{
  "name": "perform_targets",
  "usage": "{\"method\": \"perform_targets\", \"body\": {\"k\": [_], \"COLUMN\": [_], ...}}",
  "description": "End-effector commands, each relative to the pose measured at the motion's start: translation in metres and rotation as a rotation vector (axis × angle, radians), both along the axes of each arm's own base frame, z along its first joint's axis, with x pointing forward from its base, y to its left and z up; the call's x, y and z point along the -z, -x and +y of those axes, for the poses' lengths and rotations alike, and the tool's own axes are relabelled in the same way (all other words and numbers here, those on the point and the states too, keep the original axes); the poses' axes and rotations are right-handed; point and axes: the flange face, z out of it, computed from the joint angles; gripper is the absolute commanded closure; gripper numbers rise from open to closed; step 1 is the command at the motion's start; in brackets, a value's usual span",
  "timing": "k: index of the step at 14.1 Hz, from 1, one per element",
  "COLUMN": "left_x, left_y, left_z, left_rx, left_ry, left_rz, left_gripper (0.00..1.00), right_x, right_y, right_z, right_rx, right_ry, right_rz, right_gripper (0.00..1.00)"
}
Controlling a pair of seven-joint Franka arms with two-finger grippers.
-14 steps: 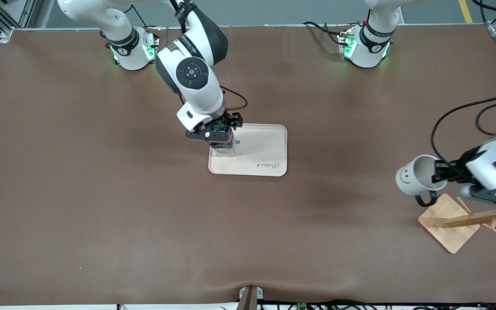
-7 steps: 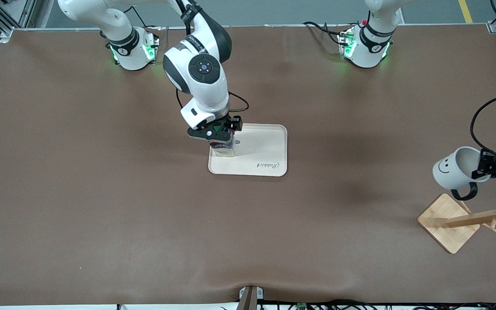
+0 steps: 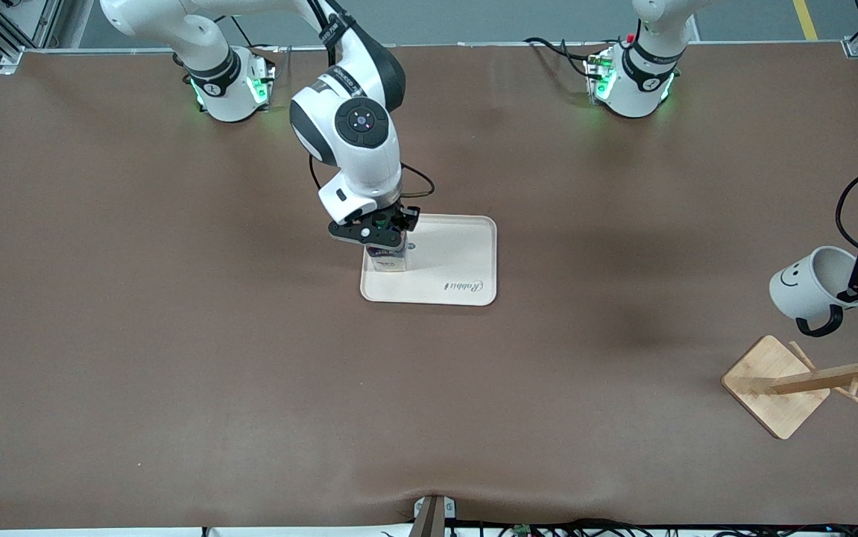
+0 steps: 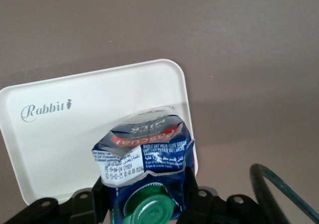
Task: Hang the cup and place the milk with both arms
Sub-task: 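Hang the mug handle on the stand peg while the right gripper grasps milk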
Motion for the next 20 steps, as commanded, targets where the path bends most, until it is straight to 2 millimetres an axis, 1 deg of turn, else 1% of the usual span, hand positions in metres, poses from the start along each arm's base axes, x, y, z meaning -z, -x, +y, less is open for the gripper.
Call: {"method": "perform_targets", "body": {"k": [1, 2, 3, 4, 5, 6, 7, 8, 9, 11, 12, 15, 18, 20], "left_x": [0.004, 0.005, 0.006, 0.006, 0.005, 0.003, 0.005, 0.012, 0.018, 0.019, 0.02, 0.019, 0.017, 0.019], "left_y": [0.009, 0.012, 0.014, 0.015, 0.014, 0.015, 0.018, 0.019, 0.017, 0.014, 0.012, 0.01, 0.003, -0.002], "left_z": [0.01, 0.019, 0.024, 0.026, 0.027, 0.033, 0.047, 0.057, 0.06, 0.059, 0.06, 0.067, 0.076, 0.081], "left_rx": [0.048, 0.039, 0.04, 0.042, 0.04, 0.029, 0.004, -0.009, -0.005, -0.013, -0.014, -0.019, -0.027, -0.029], "left_ry": [0.015, 0.019, 0.022, 0.022, 0.021, 0.022, 0.032, 0.04, 0.045, 0.079, 0.082, 0.082, 0.077, 0.08], "left_rz": [0.016, 0.03, 0.037, 0.036, 0.033, 0.029, 0.029, 0.037, 0.041, 0.024, 0.021, 0.011, -0.027, -0.034], "left_gripper": [1.0, 1.0, 1.0, 1.0, 1.0, 1.0, 1.0, 1.0, 1.0, 1.0, 1.0, 1.0, 1.0, 1.0], "right_x": [-0.032, -0.049, -0.07, -0.086, -0.091, -0.095, -0.102, -0.108, -0.112, -0.122, -0.124, -0.126, -0.116, -0.103], "right_y": [-0.001, -0.007, -0.019, -0.031, -0.04, -0.048, -0.056, -0.064, -0.071, -0.088, -0.093, -0.11, -0.122, -0.127], "right_z": [-0.009, -0.012, -0.02, -0.03, -0.044, -0.059, -0.076, -0.093, -0.108, -0.149, -0.167, -0.228, -0.3, -0.354], "right_rx": [0.037, 0.054, 0.079, 0.102, 0.119, 0.141, 0.166, 0.196, 0.223, 0.274, 0.273, 0.166, 0.074, 0.007], "right_ry": [0.042, 0.048, 0.042, 0.043, 0.052, 0.057, 0.062, 0.064, 0.067, 0.086, 0.101, 0.09, 0.073, 0.054], "right_rz": [0.009, 0.021, 0.029, 0.037, 0.047, 0.053, 0.045, 0.042, 0.039, 0.02, 0.028, 0.061, 0.101, 0.122], "right_gripper": [1.0, 1.0, 1.0, 1.0, 1.0, 1.0, 1.0, 1.0, 1.0, 1.0, 1.0, 1.0, 1.0, 1.0]}}
